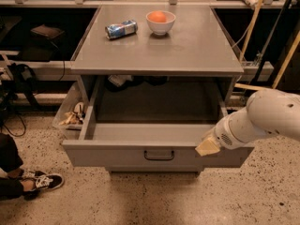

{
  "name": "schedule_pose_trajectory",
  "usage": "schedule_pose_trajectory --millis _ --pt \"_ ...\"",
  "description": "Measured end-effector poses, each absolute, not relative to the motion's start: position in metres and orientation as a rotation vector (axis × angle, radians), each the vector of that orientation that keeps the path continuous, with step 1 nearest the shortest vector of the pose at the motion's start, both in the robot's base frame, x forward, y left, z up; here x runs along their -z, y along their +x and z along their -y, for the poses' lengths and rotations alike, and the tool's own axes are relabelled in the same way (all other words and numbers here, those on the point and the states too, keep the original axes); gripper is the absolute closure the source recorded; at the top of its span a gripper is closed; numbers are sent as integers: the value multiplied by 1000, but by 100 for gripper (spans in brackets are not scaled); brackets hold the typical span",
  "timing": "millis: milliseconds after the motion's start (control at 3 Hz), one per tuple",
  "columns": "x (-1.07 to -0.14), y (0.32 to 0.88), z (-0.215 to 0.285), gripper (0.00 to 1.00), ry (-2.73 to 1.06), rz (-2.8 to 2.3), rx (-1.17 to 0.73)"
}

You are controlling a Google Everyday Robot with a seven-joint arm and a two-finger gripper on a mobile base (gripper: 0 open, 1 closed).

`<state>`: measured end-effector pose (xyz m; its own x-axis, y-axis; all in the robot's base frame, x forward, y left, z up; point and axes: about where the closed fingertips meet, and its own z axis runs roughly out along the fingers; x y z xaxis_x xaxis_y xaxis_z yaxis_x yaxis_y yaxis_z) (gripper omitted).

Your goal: Open top drawer

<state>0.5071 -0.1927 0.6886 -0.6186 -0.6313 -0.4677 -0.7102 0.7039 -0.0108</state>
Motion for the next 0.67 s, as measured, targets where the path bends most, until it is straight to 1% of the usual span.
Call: schedule_pose_trajectory --millis 667 --pt "-689 498 197 100 -1020 -2465 -245"
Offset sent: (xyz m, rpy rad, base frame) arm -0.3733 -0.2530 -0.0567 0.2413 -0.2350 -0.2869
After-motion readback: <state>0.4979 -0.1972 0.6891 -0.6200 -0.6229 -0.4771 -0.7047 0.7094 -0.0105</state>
